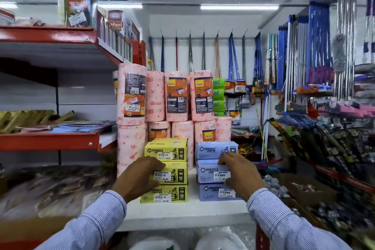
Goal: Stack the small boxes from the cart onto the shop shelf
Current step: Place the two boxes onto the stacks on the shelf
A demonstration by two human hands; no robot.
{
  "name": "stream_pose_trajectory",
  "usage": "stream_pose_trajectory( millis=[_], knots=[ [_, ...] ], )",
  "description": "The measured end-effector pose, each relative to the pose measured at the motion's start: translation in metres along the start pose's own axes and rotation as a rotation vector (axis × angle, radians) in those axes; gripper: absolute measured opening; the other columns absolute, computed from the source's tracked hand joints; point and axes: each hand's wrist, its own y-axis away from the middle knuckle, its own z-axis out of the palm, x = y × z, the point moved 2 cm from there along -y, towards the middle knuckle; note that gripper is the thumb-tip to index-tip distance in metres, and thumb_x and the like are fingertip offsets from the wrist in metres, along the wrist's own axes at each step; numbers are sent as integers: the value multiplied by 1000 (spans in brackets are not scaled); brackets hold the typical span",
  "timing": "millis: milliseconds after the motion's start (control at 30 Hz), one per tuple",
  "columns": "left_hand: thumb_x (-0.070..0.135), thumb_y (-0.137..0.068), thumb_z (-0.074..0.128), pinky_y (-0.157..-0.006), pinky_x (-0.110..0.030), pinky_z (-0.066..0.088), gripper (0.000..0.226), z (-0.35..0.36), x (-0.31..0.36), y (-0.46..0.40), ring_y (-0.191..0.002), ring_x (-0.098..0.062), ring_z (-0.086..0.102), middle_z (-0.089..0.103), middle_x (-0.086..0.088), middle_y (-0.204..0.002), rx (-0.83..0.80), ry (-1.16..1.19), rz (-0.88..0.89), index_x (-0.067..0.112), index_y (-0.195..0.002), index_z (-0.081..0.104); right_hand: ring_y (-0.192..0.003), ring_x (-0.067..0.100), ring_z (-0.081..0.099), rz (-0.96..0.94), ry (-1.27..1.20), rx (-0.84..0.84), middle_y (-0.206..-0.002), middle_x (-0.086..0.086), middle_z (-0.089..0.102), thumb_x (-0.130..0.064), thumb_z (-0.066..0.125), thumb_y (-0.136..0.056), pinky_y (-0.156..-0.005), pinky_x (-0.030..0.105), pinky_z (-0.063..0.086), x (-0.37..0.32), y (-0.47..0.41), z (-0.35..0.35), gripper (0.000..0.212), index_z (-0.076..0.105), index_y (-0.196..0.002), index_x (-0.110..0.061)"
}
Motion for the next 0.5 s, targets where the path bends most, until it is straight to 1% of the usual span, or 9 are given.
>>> stream_pose_trajectory(
  millis=[100, 200, 300, 400, 500],
  knots=[
    [19, -77, 81, -98, -28, 46, 50, 0, 1, 1, -113, -15, 58, 65, 2, -125, 7, 21, -11, 20, -124, 62, -96, 18, 57, 1, 6, 13, -104, -7, 60, -7, 82, -62, -66, 33, 49, 0, 3, 0, 48, 59, -101, -24],
    [18, -77, 81, -98, -30, 47, 50, 2, -1, 3, -113, -16, 59, 65, 1, -125, 16, 34, -23, 21, -123, 62, -99, 18, 56, 7, 12, 22, -106, -6, 59, -8, 80, -66, -67, 33, 49, -1, 7, 0, 46, 58, -103, -24],
    [21, -78, 81, -98, -30, 47, 48, 5, -2, 4, -112, -16, 59, 65, 2, -125, 22, 32, -30, 23, -123, 63, -105, 19, 54, -15, 11, 50, -112, -4, 60, -15, 83, -69, -75, 34, 51, -6, 11, 2, 51, 60, -114, -23],
    [30, -77, 81, -98, -32, 49, 48, 8, -1, 6, -111, -15, 60, 67, 2, -123, 50, 41, -36, 25, -121, 64, -114, 20, 53, -61, -9, 74, -124, -3, 62, -19, 80, -75, -86, 36, 51, -13, 14, 6, 58, 57, -128, -21],
    [41, -74, 81, -94, -33, 51, 51, 12, 3, 7, -107, -15, 61, 68, 2, -119, 88, 41, -57, 25, -120, 64, -118, 21, 54, -68, -42, 87, -130, -2, 61, -20, 75, -81, -90, 37, 49, -18, 16, 11, 53, 56, -131, -21]
  ],
)
